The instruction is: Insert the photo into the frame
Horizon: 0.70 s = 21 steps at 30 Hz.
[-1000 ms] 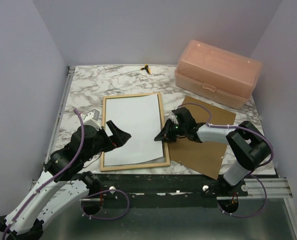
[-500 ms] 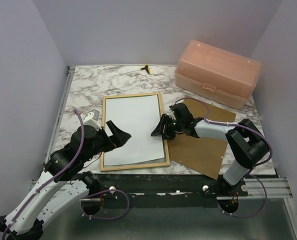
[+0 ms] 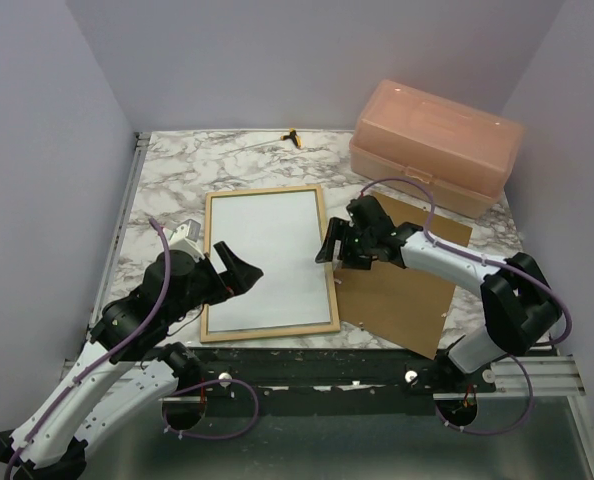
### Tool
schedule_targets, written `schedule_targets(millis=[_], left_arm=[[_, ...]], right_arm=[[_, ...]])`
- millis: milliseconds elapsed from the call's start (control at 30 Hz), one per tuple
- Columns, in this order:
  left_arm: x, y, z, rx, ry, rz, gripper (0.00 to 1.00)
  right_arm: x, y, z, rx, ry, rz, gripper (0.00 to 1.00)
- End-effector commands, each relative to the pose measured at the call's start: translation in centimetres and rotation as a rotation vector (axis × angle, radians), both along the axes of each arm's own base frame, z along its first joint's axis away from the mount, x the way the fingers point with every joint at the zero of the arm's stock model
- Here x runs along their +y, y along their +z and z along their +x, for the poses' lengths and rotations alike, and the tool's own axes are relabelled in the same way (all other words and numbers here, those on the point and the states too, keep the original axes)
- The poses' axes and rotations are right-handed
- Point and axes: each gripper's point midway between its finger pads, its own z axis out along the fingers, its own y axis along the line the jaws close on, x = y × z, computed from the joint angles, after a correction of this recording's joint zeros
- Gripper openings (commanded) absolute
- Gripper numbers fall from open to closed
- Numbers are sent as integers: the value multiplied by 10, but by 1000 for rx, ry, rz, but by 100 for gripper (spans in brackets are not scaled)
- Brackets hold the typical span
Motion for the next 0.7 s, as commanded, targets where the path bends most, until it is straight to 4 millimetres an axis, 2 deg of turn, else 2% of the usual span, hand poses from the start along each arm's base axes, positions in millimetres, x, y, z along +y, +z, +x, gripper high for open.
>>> schedule_targets(millis=[0,133,367,467,667], left_arm=[[-5,-2,-1,8,-24,-3,91],[-4,-2,-1,4,-23,0,91],[-5,-4,1,7,-26,2,92],[-7,-6,1,12,-33,2,92],[-7,-7,0,12,-35,7,92]], right_arm=[[-30,-15,-7,32,-20,-115,80],[-38,-28,-22,87,-5,-104,77],[-31,-40,-51,161,54,-12,60],[-28,-49,-58,195,68,-2,57],[-15,-48,-59,206,96,31,52]])
